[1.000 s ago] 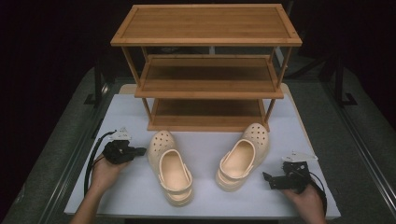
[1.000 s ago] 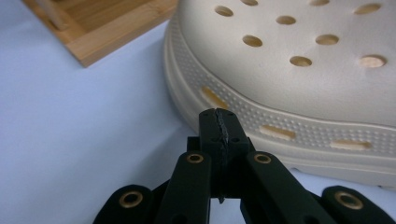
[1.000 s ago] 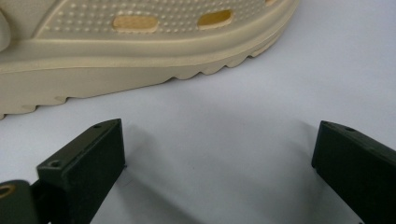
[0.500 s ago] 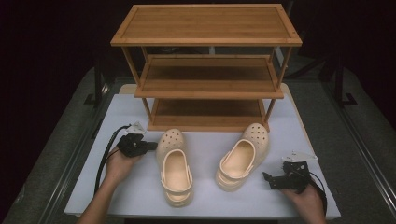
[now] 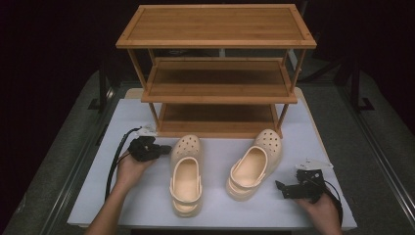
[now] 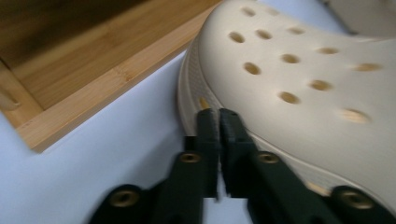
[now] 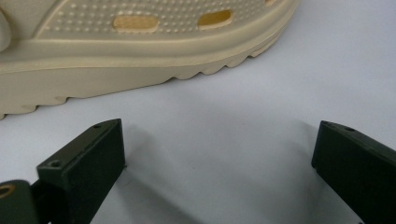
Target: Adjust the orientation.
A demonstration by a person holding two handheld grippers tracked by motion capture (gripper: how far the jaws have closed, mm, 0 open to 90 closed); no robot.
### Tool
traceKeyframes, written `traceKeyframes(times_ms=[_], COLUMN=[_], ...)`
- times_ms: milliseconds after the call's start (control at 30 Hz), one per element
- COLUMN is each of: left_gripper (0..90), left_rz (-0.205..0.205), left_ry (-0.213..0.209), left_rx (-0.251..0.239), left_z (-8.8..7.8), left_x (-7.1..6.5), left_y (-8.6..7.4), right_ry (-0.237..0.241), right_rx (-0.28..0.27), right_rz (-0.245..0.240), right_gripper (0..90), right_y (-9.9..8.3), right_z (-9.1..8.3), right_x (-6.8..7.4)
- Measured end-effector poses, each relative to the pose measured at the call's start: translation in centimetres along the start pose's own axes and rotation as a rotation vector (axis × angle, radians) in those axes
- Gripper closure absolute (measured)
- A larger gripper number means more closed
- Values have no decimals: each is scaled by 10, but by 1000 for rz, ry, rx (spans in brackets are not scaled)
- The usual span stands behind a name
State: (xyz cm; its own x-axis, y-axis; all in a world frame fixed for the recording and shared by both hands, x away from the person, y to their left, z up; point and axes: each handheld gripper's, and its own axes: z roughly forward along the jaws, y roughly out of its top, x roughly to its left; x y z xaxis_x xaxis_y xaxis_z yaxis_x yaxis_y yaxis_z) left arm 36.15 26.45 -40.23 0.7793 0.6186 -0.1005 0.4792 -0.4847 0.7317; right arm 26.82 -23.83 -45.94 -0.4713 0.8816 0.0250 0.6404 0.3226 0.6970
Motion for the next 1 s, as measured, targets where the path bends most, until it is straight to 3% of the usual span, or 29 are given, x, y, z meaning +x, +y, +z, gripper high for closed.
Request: traceKeyframes(times_ms=[167,267,400,533,633,733,767,867,1000], left_gripper=[676,584,510,482,489,560,625,697,758], left_rz=[23,26,35,46,63,84,92,125,126], left_ry=[-22,-58,-61,-75,-71,-52,-45,5,19], left_rx=[-15,-59,-64,-53,-33,-35,-38,-45,-49], left_z=[-26,-36,-35,-24,-15,-16,-17,-21,-25], left_x=[-26,-40,-56,-62,-65,-67,-68,-69,-62], left_y=[0,-2,-5,-5,-6,-5,-4,-3,-2], right_ry=[0,0,0,0,0,0,0,0,0], right_rx=[0,1,1,1,1,0,0,1,1], right_rz=[1,1,1,1,1,1,1,1,1], right_gripper=[21,21,21,21,21,21,21,21,21], right_y=[0,0,0,0,0,0,0,0,0], right_z=[0,0,0,0,0,0,0,0,0], right_x=[0,0,0,0,0,0,0,0,0])
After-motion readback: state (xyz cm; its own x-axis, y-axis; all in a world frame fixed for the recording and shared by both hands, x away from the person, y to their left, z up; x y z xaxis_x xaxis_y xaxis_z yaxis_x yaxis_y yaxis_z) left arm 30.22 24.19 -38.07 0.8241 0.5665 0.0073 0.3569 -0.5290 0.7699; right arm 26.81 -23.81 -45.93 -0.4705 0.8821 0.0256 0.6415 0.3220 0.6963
